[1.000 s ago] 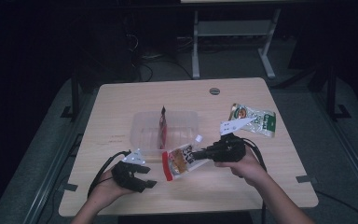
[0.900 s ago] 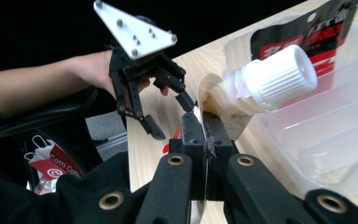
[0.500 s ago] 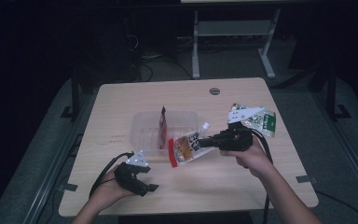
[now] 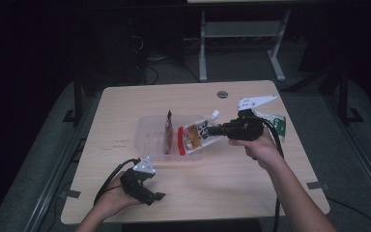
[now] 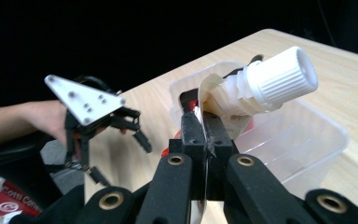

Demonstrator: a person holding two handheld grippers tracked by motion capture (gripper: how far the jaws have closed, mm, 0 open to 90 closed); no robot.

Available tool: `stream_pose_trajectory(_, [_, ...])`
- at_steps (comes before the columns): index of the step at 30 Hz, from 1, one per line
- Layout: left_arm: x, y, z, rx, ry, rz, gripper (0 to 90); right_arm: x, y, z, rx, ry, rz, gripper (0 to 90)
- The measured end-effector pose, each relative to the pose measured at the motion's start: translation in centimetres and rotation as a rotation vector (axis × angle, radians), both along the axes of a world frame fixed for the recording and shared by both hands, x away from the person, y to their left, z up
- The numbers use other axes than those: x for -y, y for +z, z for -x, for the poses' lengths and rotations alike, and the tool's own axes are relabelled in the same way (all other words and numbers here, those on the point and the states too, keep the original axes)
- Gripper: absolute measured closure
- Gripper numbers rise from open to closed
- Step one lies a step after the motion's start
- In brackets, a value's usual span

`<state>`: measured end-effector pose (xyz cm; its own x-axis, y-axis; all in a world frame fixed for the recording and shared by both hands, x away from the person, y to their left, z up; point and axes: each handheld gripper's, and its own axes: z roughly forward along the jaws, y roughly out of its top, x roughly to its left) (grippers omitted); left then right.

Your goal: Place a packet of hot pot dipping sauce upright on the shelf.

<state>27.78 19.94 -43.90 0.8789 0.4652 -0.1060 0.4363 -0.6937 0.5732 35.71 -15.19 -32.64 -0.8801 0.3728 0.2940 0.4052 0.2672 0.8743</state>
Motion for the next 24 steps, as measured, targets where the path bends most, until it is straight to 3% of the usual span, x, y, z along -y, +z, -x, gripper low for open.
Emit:
stream_pose_trajectory(12, [0.0, -0.1, 0.1, -0.004, 0.007, 0.005, 13.2, -1.3, -0.7, -3.3, -0.022, -0.052, 0.023, 89.4])
stream_pose_trajectory(16, [-0.2, -0.1, 0.0, 0.002, -0.006, -0.009, 13.2, -1.3, -1.3, -3.7, -0.034, -0.069, 0.041, 89.3])
stream_pose_trajectory(24, [-0.1, -0.2, 0.1, -0.009, 0.008, 0.003, 13.3, -1.2, -1.9, -3.9, -0.047, -0.093, 0.065, 89.2])
